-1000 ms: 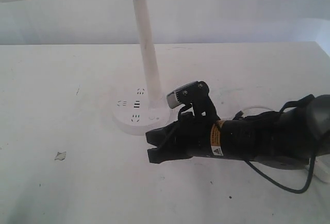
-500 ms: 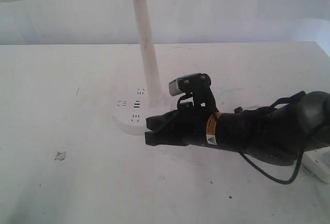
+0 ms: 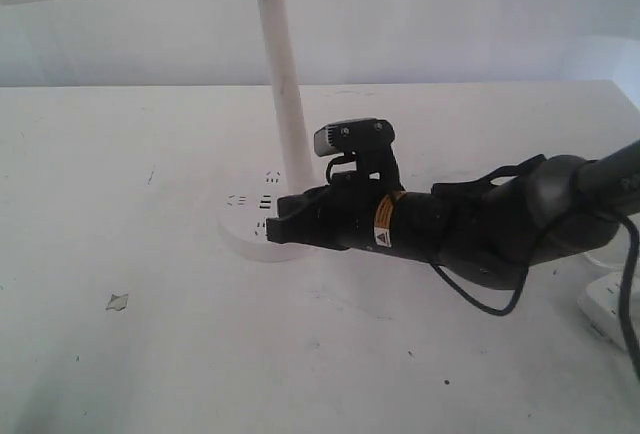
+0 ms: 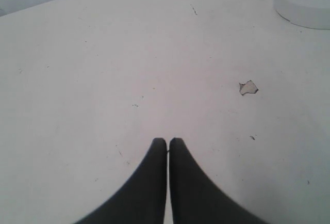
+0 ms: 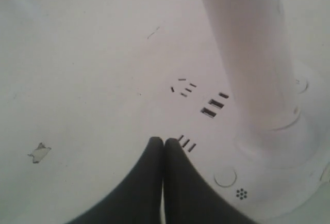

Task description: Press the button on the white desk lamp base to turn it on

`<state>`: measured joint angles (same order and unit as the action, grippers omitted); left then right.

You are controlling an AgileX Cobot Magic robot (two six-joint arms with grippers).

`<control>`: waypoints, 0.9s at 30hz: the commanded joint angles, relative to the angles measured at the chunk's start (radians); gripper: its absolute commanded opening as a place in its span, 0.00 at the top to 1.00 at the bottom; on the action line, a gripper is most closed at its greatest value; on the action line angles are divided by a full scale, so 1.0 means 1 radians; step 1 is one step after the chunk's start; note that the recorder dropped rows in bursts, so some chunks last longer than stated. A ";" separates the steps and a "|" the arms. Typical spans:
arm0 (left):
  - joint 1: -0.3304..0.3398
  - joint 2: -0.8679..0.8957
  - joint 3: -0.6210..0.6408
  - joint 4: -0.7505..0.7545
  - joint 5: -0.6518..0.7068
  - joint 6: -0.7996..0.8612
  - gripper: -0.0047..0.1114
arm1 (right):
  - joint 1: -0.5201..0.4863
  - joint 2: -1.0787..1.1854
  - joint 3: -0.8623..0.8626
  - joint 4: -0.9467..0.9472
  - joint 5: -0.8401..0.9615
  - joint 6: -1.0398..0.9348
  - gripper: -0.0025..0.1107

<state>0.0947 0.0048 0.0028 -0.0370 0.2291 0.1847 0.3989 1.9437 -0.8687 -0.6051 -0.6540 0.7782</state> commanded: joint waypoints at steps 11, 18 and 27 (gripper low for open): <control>0.002 -0.005 -0.003 -0.005 -0.004 -0.001 0.95 | 0.001 0.073 -0.016 0.023 0.004 0.003 0.98; 0.002 -0.005 -0.003 -0.005 -0.004 -0.001 0.95 | 0.001 0.073 -0.044 0.107 0.038 -0.045 0.98; 0.002 -0.005 -0.003 -0.005 -0.004 -0.001 0.95 | 0.001 0.073 -0.077 0.103 0.079 -0.034 0.98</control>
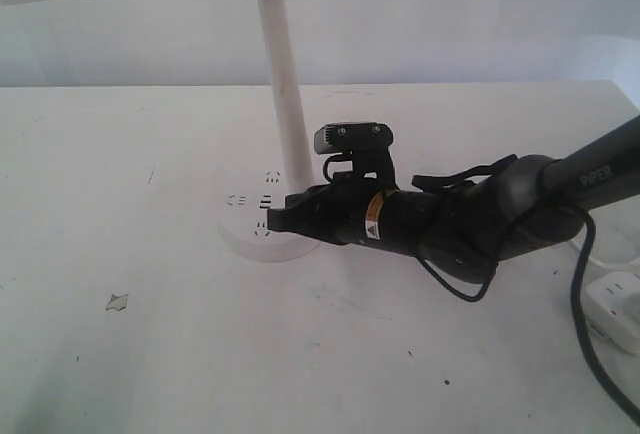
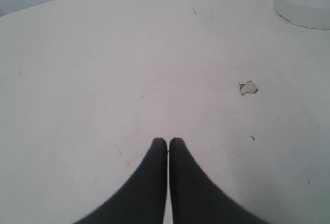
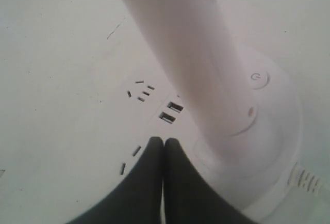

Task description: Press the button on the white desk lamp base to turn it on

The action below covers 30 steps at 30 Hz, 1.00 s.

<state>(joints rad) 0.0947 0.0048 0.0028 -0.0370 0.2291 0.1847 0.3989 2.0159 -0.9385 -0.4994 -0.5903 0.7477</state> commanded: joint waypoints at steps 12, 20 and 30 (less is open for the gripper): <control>0.002 -0.005 -0.003 -0.005 -0.004 -0.001 0.95 | 0.001 0.000 -0.007 -0.063 0.045 0.018 0.98; 0.002 -0.005 -0.003 -0.005 -0.004 -0.001 0.95 | 0.001 0.000 -0.007 -0.063 0.073 0.018 0.98; 0.002 -0.005 -0.003 -0.005 -0.004 -0.001 0.95 | 0.001 0.062 -0.007 -0.060 0.028 0.042 0.98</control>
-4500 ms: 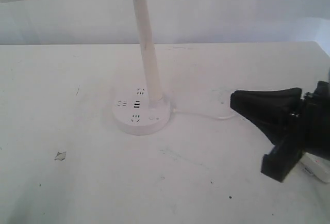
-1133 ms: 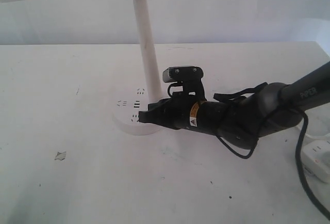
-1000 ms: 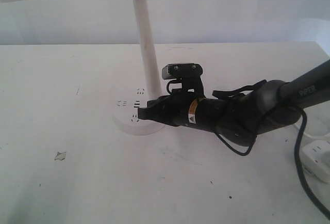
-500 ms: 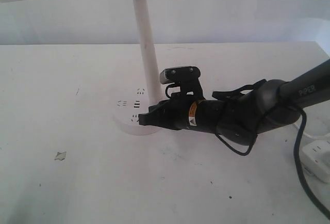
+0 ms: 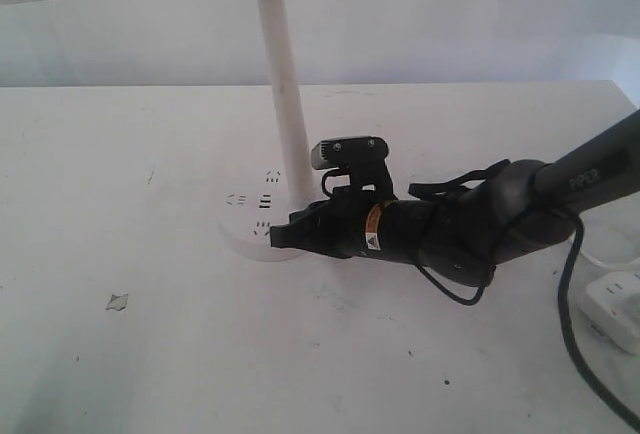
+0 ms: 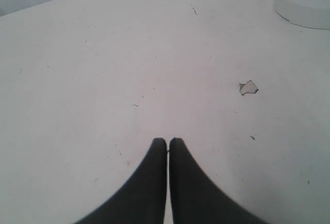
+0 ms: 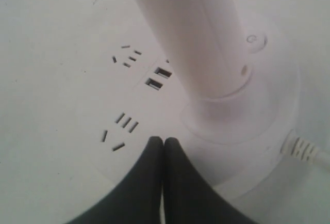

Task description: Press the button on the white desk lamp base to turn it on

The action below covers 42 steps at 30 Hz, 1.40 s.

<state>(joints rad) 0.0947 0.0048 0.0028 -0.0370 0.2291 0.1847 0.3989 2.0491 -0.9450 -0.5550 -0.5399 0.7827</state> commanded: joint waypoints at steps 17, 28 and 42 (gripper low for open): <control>0.002 -0.005 -0.003 -0.005 -0.004 -0.001 0.95 | 0.001 0.036 -0.043 0.025 -0.093 0.009 0.98; 0.002 -0.005 -0.003 -0.005 -0.004 -0.001 0.95 | 0.001 0.036 -0.043 0.025 -0.022 0.009 0.98; 0.002 -0.005 -0.003 -0.005 -0.004 -0.001 0.95 | 0.001 0.036 -0.043 -0.006 0.095 0.028 0.98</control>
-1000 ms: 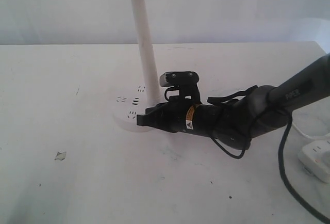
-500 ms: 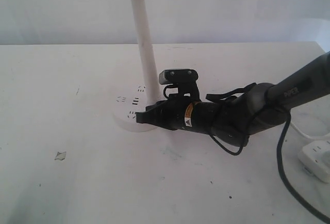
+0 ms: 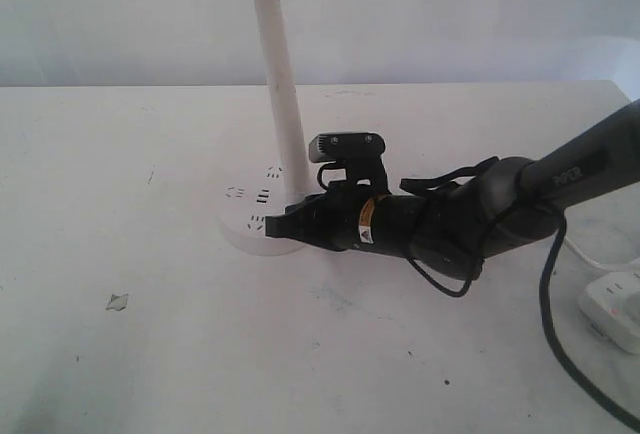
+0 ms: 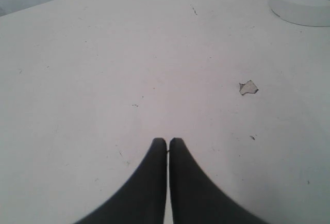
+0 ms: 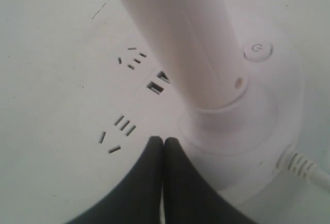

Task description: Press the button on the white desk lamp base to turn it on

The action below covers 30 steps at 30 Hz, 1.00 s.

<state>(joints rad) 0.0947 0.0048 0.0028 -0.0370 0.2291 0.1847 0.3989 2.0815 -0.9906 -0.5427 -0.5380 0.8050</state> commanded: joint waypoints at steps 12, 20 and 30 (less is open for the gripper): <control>0.002 -0.005 -0.003 -0.005 -0.004 -0.001 0.95 | 0.012 0.004 -0.078 -0.009 0.025 0.004 0.98; 0.002 -0.005 -0.003 -0.005 -0.004 -0.001 0.95 | 0.060 0.004 -0.080 -0.058 0.134 0.018 0.98; 0.002 -0.005 -0.003 -0.005 -0.004 -0.001 0.95 | 0.060 -0.084 -0.080 -0.099 -0.117 0.004 0.98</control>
<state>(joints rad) 0.0947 0.0048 0.0028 -0.0370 0.2291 0.1847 0.4593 2.0568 -1.0736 -0.5998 -0.5380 0.8214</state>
